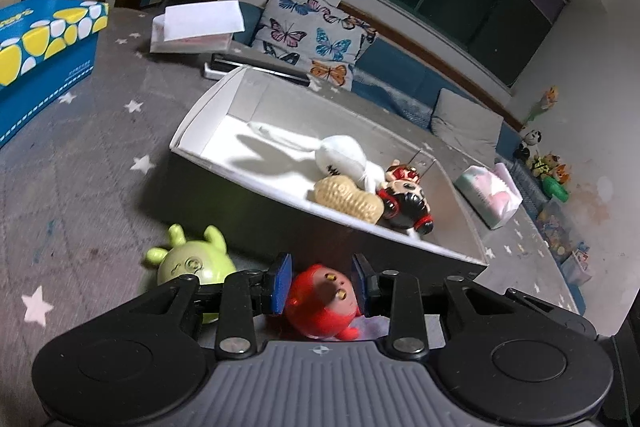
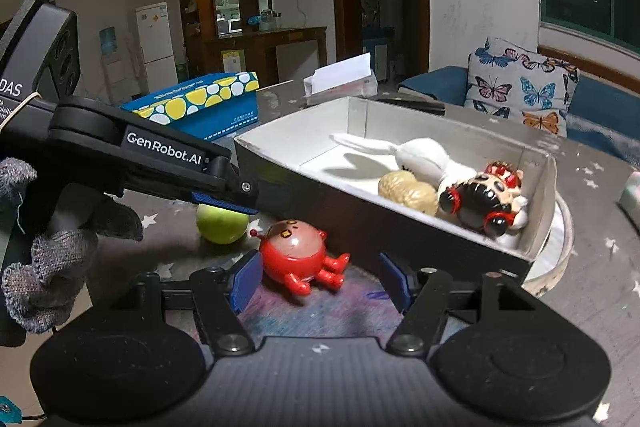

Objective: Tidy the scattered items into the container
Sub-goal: 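Move the right tool down to the red round toy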

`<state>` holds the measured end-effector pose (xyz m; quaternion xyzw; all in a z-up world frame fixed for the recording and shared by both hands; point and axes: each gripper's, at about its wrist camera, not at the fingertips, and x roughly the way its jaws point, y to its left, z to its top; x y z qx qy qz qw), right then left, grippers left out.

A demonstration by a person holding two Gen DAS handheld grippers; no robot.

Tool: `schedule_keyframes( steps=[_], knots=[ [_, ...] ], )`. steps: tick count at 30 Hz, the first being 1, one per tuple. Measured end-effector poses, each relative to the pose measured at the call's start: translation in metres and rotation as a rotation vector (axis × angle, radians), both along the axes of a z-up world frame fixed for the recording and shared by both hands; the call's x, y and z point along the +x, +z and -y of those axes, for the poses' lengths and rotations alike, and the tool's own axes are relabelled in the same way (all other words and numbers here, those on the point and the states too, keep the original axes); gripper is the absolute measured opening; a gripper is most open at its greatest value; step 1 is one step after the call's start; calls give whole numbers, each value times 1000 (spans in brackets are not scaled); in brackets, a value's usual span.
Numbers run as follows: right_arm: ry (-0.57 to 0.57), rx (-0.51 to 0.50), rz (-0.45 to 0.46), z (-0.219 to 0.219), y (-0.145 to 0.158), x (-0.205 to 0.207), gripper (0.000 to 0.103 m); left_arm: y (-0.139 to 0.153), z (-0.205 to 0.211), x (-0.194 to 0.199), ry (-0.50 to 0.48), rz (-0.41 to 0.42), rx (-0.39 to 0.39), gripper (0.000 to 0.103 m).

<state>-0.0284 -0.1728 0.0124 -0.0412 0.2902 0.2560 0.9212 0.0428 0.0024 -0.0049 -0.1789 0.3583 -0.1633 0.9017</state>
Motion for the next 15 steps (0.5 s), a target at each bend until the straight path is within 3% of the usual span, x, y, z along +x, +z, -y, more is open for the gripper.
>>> schedule_keyframes(
  steps=[7, 15],
  knots=[
    [-12, 0, -8, -6, -9, 1, 72, -5, 1, -1, 6, -16, 11, 34],
    [-4, -8, -14, -16, -16, 3, 72, -9, 1, -1, -2, -25, 1, 35]
  ],
)
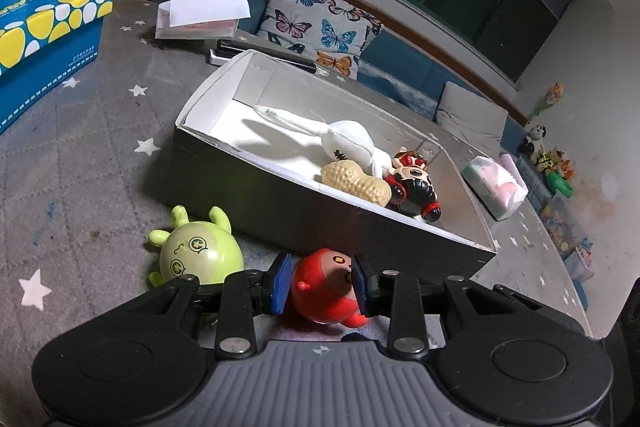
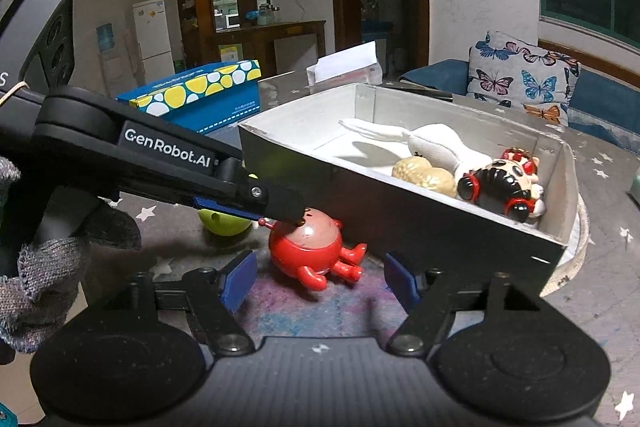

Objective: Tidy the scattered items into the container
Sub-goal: 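Move the right tool down to the red round toy, then grasp the red round toy with the right tool and lift it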

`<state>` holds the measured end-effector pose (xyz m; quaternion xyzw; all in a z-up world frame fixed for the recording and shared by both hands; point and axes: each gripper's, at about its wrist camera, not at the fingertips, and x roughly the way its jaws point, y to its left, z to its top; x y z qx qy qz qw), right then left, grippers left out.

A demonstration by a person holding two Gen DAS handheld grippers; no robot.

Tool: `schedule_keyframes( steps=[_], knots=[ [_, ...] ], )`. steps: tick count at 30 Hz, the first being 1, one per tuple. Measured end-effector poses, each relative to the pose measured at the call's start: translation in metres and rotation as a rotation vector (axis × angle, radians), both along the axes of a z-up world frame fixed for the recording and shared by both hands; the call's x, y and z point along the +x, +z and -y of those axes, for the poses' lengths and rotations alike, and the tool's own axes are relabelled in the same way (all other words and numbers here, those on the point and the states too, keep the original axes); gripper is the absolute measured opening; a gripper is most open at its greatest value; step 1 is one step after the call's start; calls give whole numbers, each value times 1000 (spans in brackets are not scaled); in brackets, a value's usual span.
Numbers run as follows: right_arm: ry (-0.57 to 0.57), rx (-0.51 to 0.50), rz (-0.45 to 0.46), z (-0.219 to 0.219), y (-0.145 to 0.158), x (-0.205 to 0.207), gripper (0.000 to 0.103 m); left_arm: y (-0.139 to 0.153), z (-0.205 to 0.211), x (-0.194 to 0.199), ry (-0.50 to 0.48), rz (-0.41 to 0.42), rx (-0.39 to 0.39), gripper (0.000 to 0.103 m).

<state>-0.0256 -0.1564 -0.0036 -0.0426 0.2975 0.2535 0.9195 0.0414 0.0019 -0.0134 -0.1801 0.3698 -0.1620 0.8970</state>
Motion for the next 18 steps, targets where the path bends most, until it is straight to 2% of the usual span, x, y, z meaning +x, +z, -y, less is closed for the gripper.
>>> schedule_keyframes(
  steps=[10, 14, 18],
  knots=[
    [5, 0, -31, -5, -6, 9, 70, -7, -5, 7, -18, -29, -56, 35],
    [6, 6, -41, -6, -7, 13, 64, -8, -4, 11, -21, -32, -62, 37],
    [9, 15, -47, -8, -8, 17, 62, -9, -7, 16, -22, -42, -82, 37]
  ],
)
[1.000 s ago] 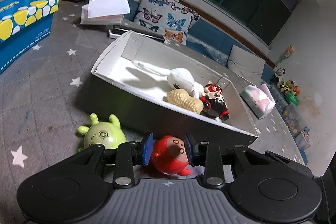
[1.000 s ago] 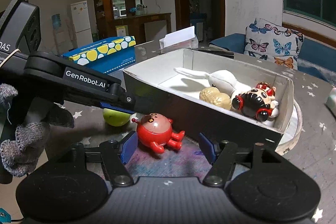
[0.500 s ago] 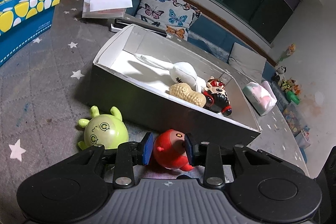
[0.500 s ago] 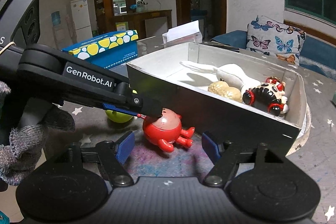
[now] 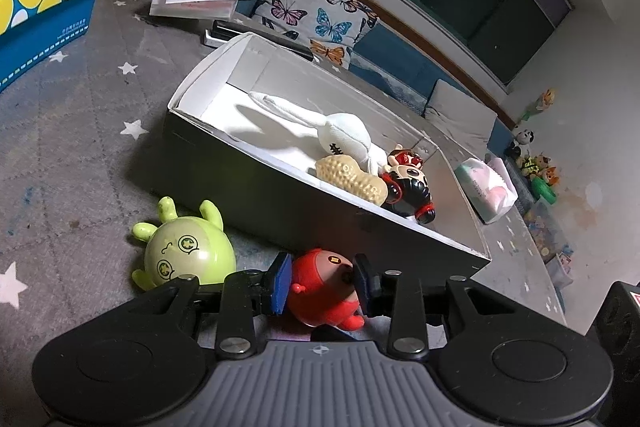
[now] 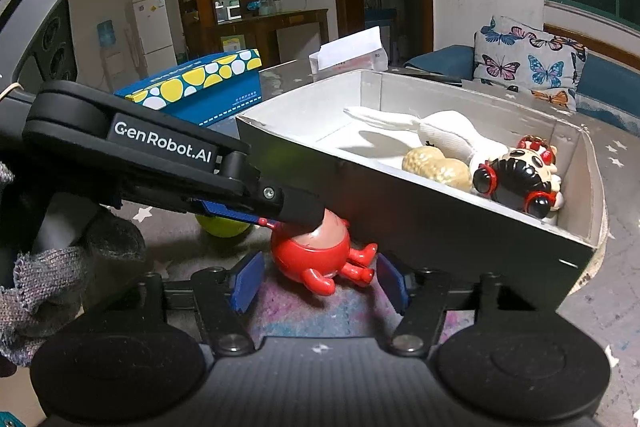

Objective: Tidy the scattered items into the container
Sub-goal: 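Grasp the red round toy with the right tool and lift it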

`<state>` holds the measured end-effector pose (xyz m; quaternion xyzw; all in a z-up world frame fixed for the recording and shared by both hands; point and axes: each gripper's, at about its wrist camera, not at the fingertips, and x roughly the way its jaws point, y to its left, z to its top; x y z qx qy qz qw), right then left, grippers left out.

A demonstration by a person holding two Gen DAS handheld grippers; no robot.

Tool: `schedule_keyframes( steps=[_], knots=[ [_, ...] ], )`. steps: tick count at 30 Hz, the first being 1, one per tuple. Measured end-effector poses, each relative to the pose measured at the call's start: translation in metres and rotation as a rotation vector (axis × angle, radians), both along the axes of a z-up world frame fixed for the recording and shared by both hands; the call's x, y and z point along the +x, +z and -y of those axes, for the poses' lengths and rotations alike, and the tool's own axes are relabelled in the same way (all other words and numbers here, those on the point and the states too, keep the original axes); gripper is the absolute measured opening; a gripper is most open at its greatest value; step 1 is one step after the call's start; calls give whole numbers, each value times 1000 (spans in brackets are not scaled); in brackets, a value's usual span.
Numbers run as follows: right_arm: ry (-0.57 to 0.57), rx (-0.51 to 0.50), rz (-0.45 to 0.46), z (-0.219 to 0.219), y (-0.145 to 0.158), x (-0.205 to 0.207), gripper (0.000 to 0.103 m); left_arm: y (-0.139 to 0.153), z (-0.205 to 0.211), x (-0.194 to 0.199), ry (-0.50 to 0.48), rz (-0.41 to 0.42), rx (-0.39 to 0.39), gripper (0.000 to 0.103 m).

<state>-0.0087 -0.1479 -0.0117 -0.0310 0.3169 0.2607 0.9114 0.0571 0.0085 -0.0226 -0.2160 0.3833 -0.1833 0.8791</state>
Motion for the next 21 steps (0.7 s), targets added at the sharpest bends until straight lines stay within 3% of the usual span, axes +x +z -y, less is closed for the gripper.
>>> schedule_keyframes(
  steps=[14, 21],
  knots=[
    [26, -11, -15, -10, -3, 10, 49, 1, -8, 3, 16, -7, -46, 37],
    [26, -17, -16, -11, -3, 10, 49, -5, -12, 5, 7, -41, -75, 37]
  ],
)
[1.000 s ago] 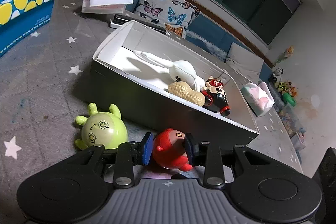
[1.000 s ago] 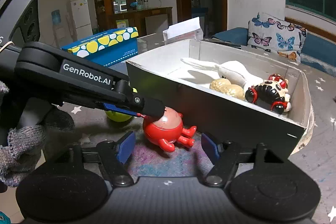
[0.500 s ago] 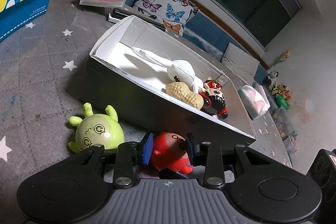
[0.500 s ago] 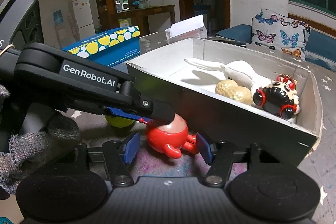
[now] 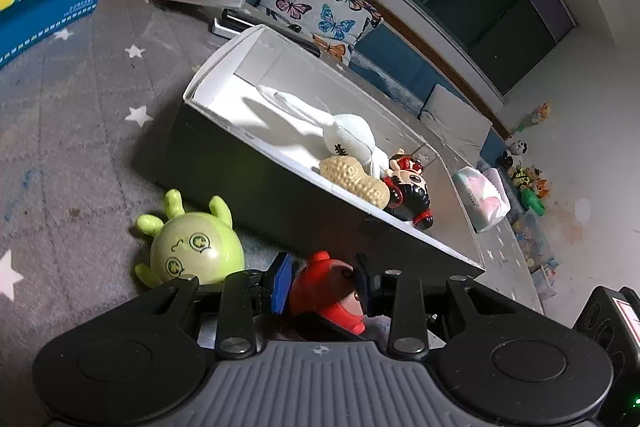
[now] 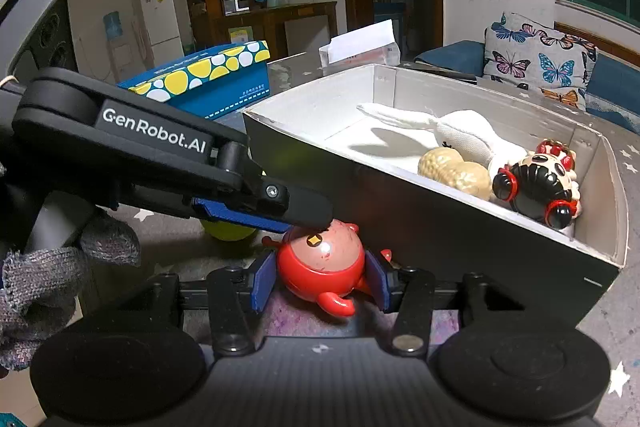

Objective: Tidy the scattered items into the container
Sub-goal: 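Grasp the red round toy with the right tool and lift it, then carry the red toy over the white box and open the right tool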

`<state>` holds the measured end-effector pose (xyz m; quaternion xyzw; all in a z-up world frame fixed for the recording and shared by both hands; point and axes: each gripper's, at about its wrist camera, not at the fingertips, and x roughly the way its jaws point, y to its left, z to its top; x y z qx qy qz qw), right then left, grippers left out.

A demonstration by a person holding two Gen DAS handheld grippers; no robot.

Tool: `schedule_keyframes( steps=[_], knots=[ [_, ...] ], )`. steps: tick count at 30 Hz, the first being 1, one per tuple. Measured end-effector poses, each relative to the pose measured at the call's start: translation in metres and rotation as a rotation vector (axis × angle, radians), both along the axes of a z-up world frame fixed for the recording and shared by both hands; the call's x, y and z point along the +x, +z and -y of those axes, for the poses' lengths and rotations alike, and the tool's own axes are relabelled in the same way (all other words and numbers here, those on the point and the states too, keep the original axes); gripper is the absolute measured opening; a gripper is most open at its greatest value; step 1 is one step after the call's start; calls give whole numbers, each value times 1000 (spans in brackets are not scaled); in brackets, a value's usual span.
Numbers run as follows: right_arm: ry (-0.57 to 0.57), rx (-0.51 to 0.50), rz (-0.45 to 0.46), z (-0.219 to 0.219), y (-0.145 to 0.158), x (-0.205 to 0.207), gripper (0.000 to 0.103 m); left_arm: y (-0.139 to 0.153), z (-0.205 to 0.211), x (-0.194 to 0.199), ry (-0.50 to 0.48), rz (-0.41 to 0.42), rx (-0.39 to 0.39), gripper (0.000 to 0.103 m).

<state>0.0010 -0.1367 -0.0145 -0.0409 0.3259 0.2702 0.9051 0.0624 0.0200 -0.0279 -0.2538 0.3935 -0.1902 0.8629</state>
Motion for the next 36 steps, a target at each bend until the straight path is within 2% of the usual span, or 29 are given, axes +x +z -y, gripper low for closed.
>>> schedule_keyframes(
  steps=[7, 12, 18, 25, 36],
  knots=[
    [2, -7, 7, 2, 2, -4, 49, 3, 4, -4, -25, -5, -9, 35],
    [19, -29, 43, 6, 15, -16, 49, 14, 3, -10, -44, -6, -45, 35],
    [17, -42, 147, 14, 48, -19, 48, 49, 8, -8, -58, 95, -65, 35],
    [-31, -53, 204, 21, 67, 20, 48, 67, 27, 36, -58, 154, -69, 35],
    [-117, -75, 147, 40, 47, 94, 48, 41, 56, 112, -68, 97, -96, 35]
  ],
)
